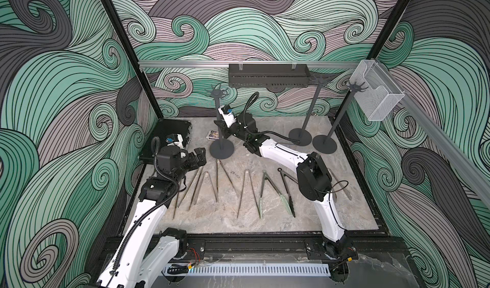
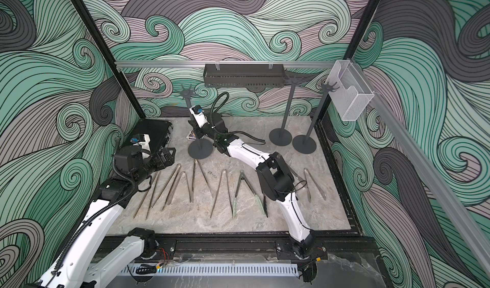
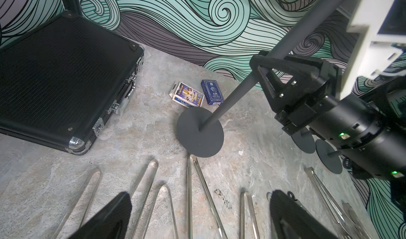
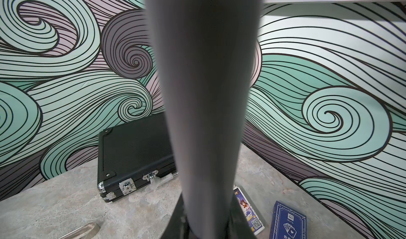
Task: Hang food tongs on kitchen utensil racks
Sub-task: Move the rack to the center of the board.
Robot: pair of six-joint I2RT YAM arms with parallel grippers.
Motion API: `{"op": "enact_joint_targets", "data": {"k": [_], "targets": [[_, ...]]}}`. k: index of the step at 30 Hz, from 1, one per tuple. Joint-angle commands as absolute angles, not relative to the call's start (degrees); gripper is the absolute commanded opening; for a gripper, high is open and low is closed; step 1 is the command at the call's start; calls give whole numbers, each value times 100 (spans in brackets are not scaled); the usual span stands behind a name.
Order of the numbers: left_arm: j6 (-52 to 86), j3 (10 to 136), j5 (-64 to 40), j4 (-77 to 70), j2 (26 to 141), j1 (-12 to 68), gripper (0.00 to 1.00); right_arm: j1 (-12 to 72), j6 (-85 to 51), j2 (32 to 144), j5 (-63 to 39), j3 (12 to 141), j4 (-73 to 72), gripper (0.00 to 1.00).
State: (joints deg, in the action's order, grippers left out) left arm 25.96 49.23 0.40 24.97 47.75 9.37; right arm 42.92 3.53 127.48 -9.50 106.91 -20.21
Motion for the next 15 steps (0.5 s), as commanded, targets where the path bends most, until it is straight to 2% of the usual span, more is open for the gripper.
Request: {"op": "enact_joint_targets", "data": {"k": [1,15], "targets": [[2540,4922,-65,2607,4719,957,98,4307,393,12447,-1048,10822,-2459,0],[2540,4853,-194,2649,4567,958,99,4324,239,11317,-1108,9351,-2802,0]]}}
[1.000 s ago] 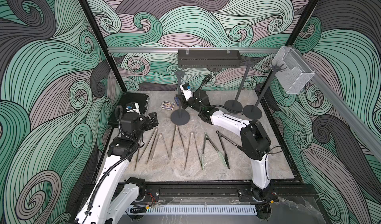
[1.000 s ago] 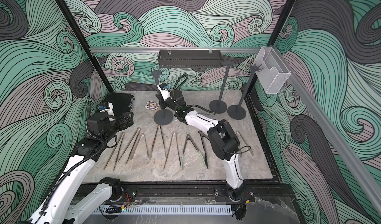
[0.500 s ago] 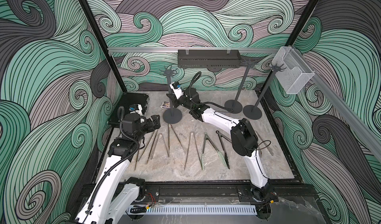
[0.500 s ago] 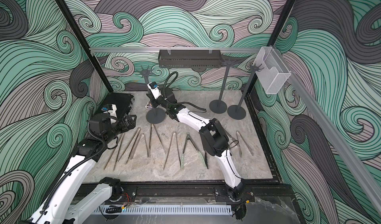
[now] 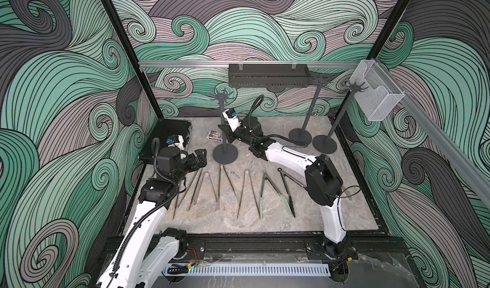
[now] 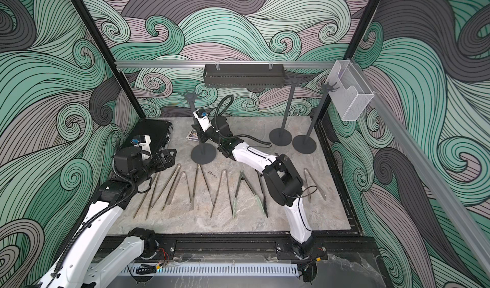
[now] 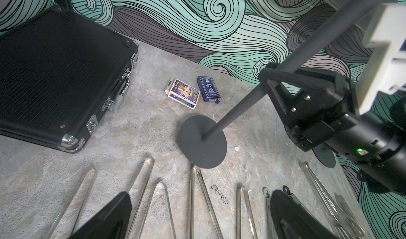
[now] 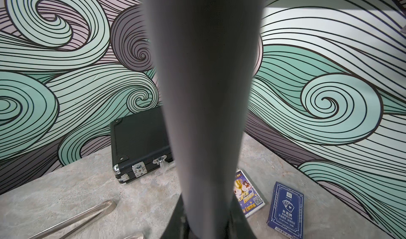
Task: Hang food tongs on kitchen utensil racks
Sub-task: Move the rack to the center of the board.
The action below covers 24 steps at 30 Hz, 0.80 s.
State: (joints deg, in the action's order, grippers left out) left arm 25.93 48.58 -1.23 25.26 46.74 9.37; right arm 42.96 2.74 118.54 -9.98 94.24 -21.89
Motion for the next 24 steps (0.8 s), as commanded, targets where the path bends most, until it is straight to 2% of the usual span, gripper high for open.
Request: {"op": "enact_joint_targets", "data": {"k": [1,9,24], "targets": [[2528,4852,-193,2646,4549,959,99,4331,229,11216,-1098,9229,-2843,0],[2444,4948,-70,2750,4556,958,99,4353,254,11045,-942,9140,-2926,0],[2397,5130,452,3094,4564,957,99,4342,163,12149,-1125,10855,-2481,0]]}}
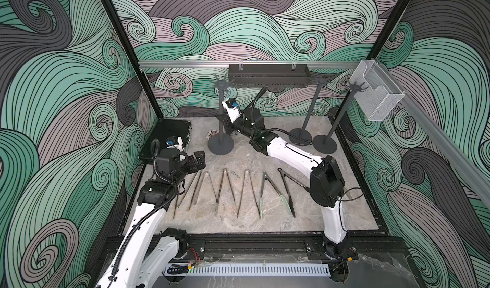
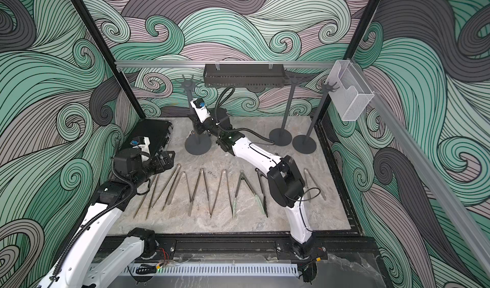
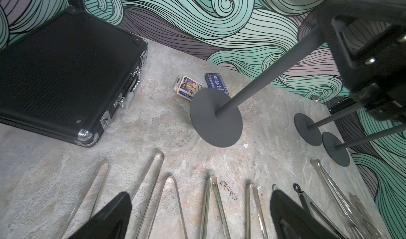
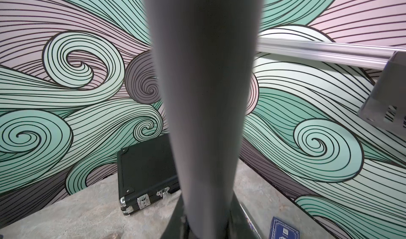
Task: Hang food tongs on kitchen utensil racks
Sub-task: Move the rack to the center of the board.
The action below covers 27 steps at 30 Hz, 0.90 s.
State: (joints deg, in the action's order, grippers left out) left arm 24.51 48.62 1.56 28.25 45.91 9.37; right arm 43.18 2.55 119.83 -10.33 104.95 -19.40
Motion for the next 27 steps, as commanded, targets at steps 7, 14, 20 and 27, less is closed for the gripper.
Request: {"op": "enact_joint_targets", "data": {"k": [7,14,20,27], "targets": [[2384,5188,536,3213,4656,956,99,4368,-101,12905,-1194,11555,-2262,0],[2355,5184,483,3182,4724,958,99,4473,-76,13360,-1153,11969,-2073,0],[2347,5143,466,3151,4732,956,98,4535,65,13572,-1092,12148,-1925,0],[2360,5109,427,3138,4720,953,99,4553,244,13769,-917,12226,-1952,0]]}}
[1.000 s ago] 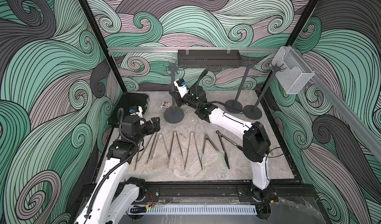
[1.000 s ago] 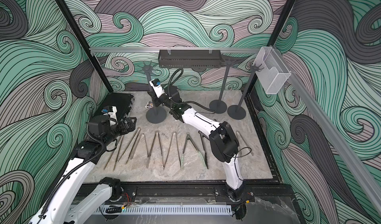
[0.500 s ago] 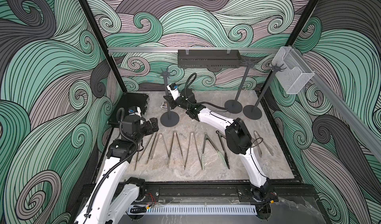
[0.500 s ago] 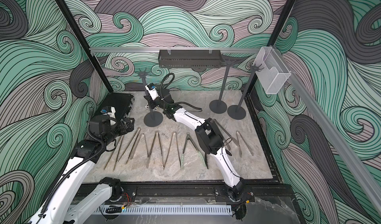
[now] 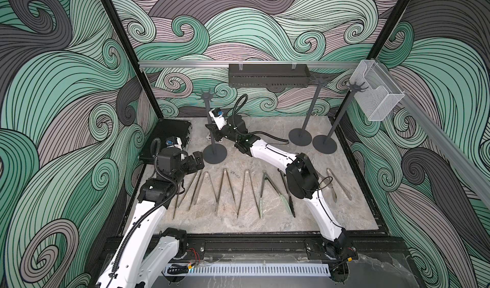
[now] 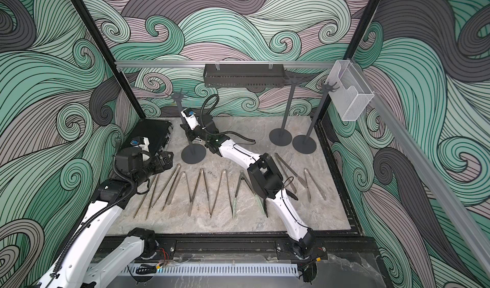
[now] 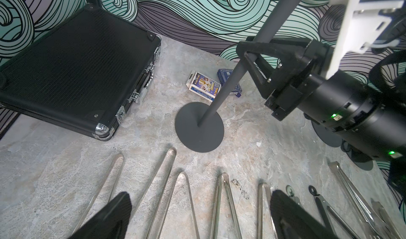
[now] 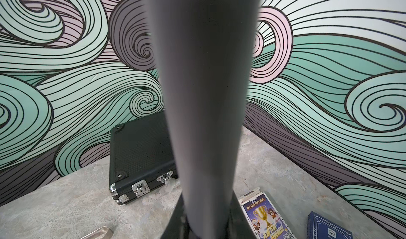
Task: Hang food tongs on kitchen utensil racks
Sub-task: Move the rack to the center of the board.
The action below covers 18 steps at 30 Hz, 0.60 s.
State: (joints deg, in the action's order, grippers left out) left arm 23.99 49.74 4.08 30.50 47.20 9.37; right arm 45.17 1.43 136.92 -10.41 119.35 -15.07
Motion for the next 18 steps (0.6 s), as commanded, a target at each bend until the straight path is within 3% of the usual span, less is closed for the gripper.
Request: {"op": "enact_joint_targets", "data": {"k": [1,18], "targets": [[2360,5102,418,3138,4720,957,99,4561,270,13802,-875,12242,-1951,0],[2399,5089,422,3226,4712,958,98,4564,690,13843,-430,12209,-1900,0]]}}
